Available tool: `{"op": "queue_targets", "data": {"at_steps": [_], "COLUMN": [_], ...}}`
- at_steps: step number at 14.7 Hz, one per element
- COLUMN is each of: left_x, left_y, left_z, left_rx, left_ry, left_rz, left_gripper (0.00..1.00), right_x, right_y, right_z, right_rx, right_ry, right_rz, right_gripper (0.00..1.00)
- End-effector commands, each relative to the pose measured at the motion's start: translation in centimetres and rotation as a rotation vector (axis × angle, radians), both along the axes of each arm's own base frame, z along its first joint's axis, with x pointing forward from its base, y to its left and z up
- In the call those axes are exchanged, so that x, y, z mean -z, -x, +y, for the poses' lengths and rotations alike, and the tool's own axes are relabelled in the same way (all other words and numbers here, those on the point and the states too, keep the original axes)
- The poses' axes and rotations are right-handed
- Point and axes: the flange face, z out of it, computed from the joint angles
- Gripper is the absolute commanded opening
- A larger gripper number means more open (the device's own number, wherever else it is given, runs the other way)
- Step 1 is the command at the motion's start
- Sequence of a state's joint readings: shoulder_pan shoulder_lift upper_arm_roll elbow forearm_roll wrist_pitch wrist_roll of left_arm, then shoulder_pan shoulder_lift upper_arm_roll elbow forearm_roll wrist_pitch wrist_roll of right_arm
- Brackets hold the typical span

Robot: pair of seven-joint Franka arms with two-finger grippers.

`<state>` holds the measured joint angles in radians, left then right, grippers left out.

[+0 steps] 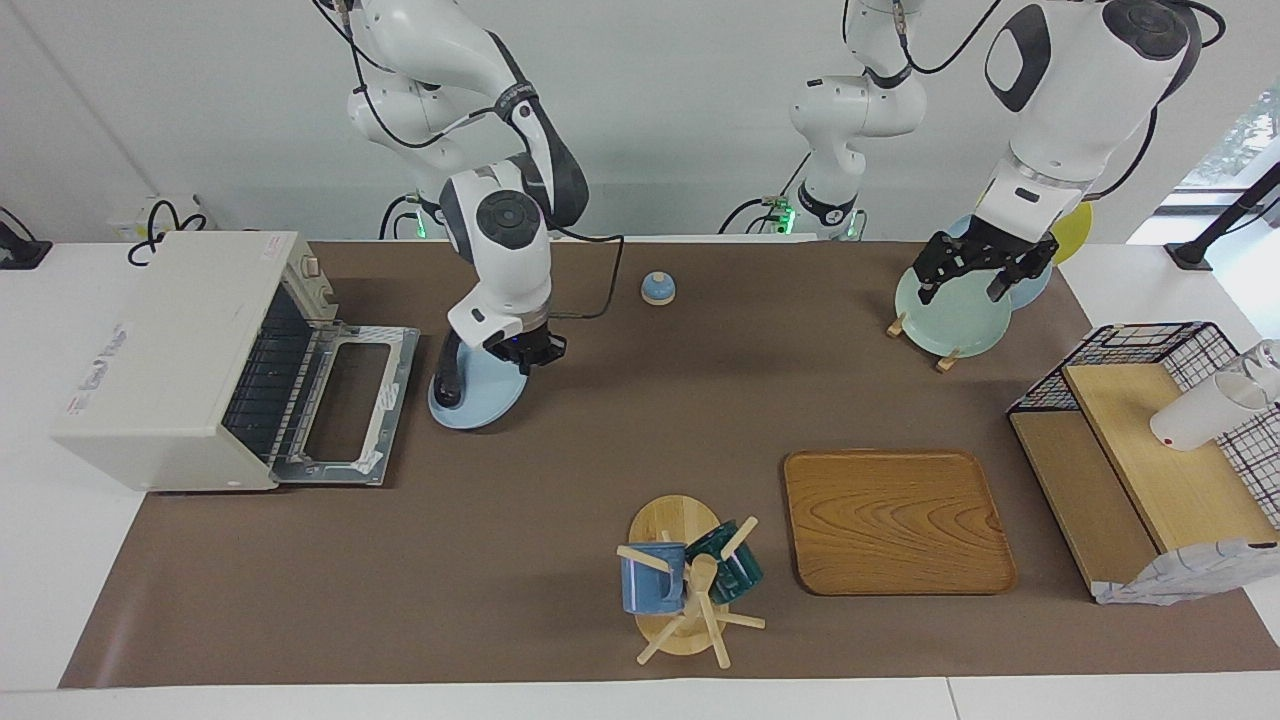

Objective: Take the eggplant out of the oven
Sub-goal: 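Pull the eggplant out of the oven with the right gripper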

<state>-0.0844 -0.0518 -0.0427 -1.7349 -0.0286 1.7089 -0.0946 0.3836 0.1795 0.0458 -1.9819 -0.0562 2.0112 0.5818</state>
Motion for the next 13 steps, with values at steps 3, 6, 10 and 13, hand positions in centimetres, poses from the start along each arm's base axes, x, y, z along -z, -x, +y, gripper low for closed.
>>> {"op": "queue_targets", "data": {"at_steps": [3, 6, 10, 13], "left_x": [0.0, 0.0, 0.0, 0.0], "left_y": [0.3, 0.3, 0.3, 0.2], "left_z": [0.3, 0.3, 0.3, 0.3], "left_rx": [-0.001, -0.001, -0.001, -0.003], "left_ry": [0.012, 0.012, 0.014, 0.013], "left_rz": [-0.011, -0.016, -0.016, -0.019], "left_gripper": [1.00, 1.00, 1.00, 1.00], "right_x": [0.0, 1.2, 2.6, 2.1], "right_y": [-1.2, -1.0, 0.3, 0.4], "right_z": [6.2, 9.2, 12.7, 15.2], "right_rx": [0.063, 0.095, 0.106, 0.110], "right_ry": [0.048, 0.055, 0.051, 0.028], "right_rz": [0.030, 0.016, -0.005, -0.023], "right_gripper": [0.00, 0.00, 0.00, 0.00]}}
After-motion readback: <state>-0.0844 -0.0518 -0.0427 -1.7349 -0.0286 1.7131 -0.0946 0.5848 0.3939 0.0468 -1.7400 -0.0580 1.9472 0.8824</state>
